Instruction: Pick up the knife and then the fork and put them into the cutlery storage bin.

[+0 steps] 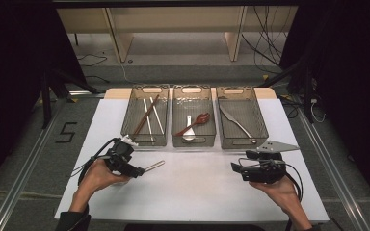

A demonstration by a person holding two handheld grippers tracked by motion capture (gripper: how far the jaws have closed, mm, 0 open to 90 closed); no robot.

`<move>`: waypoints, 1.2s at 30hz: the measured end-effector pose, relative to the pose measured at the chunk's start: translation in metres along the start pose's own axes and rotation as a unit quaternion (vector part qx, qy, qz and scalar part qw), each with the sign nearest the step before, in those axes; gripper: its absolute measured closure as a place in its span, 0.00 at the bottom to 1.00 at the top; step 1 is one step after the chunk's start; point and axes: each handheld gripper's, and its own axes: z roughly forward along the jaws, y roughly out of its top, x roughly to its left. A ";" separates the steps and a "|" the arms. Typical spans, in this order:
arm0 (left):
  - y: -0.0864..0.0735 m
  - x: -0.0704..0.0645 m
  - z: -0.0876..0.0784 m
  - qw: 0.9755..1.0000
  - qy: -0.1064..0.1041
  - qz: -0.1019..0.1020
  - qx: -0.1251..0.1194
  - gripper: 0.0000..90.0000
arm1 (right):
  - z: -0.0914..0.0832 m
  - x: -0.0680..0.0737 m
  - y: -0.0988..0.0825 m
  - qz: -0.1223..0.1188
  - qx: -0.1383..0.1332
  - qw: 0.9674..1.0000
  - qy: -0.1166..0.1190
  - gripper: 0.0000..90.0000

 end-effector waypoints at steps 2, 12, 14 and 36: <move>0.001 0.003 0.003 1.000 -0.003 0.003 0.012 0.29 | 0.001 0.001 -0.004 -0.001 0.006 1.000 0.002 0.31; -0.002 0.004 0.014 0.998 -0.004 0.023 0.057 0.45 | 0.006 0.007 -0.014 -0.004 0.020 1.000 0.009 0.31; -0.002 0.004 0.015 0.998 -0.005 0.027 0.059 0.49 | 0.007 0.008 -0.015 -0.006 0.021 1.000 0.011 0.31; 0.001 -0.002 0.033 0.993 -0.013 0.079 0.088 0.85 | 0.008 0.009 -0.016 -0.007 0.024 1.000 0.016 0.31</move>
